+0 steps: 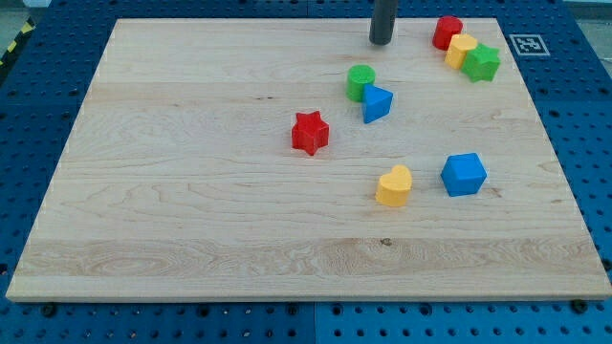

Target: Adjust the red circle and the yellow hexagon vertical to the green star

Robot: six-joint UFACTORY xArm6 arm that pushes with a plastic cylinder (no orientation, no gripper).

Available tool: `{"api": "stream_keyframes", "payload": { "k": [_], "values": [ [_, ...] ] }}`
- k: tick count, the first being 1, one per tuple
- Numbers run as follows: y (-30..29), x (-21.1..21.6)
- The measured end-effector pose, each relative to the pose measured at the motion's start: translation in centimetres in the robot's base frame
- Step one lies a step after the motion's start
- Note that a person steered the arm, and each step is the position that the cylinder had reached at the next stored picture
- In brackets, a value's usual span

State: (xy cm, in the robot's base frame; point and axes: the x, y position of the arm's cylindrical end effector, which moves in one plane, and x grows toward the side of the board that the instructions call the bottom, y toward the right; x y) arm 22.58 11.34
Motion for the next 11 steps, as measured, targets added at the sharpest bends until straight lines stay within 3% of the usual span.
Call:
{"api": "stream_keyframes", "payload": {
  "k": [3, 5, 6, 7, 10, 11],
  "values": [
    [10.2, -1.4],
    [3.7, -1.1],
    [2.6, 1.8],
    [3.4, 4.6],
    [10.2, 5.2],
    [9.7, 5.2]
  ]
}}
